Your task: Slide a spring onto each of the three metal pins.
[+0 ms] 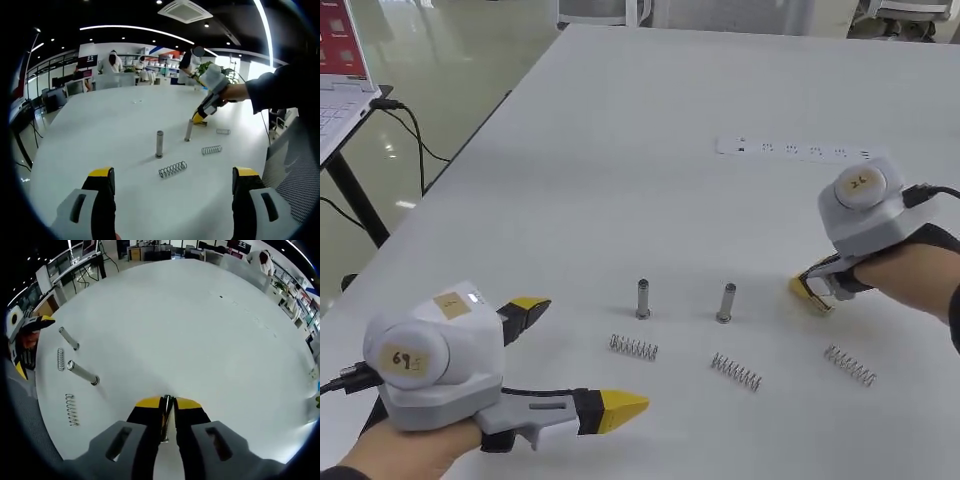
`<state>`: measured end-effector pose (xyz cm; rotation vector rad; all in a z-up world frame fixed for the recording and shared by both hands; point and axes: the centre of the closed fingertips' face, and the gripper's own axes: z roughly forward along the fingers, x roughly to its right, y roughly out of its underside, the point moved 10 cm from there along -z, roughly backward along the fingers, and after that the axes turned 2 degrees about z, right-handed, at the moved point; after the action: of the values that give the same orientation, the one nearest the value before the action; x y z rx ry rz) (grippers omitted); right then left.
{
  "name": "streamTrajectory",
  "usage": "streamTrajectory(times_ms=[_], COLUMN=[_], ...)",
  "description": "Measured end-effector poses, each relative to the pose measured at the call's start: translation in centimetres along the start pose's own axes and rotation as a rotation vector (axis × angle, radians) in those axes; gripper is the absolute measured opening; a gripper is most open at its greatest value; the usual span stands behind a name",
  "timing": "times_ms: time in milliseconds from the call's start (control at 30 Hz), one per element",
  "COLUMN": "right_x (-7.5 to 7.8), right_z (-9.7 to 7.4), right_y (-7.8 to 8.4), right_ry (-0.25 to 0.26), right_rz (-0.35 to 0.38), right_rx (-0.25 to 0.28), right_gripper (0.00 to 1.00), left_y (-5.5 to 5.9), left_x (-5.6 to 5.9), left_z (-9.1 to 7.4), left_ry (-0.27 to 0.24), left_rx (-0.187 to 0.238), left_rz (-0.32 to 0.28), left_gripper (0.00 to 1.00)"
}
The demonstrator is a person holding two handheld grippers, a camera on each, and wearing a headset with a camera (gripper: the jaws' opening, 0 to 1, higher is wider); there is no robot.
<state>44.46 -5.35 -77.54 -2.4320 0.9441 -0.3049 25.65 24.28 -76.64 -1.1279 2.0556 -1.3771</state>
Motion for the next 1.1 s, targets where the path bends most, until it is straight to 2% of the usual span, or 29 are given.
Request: streamTrajectory(times_ms=[267, 800, 1100], right_x=[-0.2, -0.7, -1.0], right_z=[-0.3, -3.5, -4.6], right_y=[0.2, 1.2, 1.7], right_ry=[0.008, 0.022, 0.035], right_rz=[0.017, 0.032, 0.039], right_rx=[-0.003, 0.071, 0.100], right_gripper=[0.10, 0.10, 0.10], left_y=[-0.1, -0.5, -0.8], left_x=[0.0, 0.5, 0.6], left_z=[0.0, 0.3, 0.4], left_ry=[-0.001, 0.018, 0.027], left_rx=[0.001, 0.010, 0.015], left_rz=[0.002, 0.019, 0.029], left_gripper=[0.97, 0.97, 0.97])
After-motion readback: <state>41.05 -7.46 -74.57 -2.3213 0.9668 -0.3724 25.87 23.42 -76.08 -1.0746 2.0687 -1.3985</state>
